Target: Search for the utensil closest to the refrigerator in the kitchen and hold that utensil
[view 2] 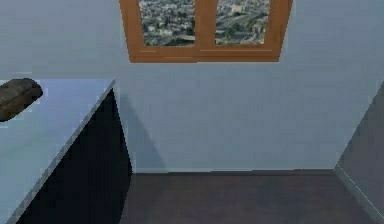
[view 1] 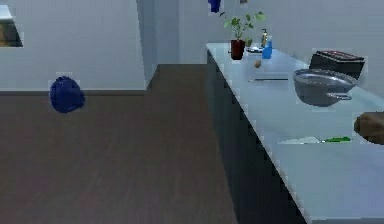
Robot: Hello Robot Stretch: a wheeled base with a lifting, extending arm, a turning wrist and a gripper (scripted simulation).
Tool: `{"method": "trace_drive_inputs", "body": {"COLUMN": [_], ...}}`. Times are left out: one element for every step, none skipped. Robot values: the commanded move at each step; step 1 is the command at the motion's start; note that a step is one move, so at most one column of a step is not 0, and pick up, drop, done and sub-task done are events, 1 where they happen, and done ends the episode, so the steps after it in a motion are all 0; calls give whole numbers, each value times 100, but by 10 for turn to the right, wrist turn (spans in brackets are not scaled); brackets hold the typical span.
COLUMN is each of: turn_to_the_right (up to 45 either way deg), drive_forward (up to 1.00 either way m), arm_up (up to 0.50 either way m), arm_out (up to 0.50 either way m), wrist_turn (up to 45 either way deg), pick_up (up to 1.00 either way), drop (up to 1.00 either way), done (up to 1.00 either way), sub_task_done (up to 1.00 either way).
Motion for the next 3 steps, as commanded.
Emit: {"method": "trace_drive_inputs", "body": {"turn_to_the_right": [-30,0,-450], "drive_forward": [0,5,0], "arm_up": [0,0,0], "arm_out": [0,0,0], "wrist_turn": [0,0,0], "pick_up": [0,0,0], "drop": [0,0,0], "done": [0,0,0], "sub_task_done": [0,0,0]}}
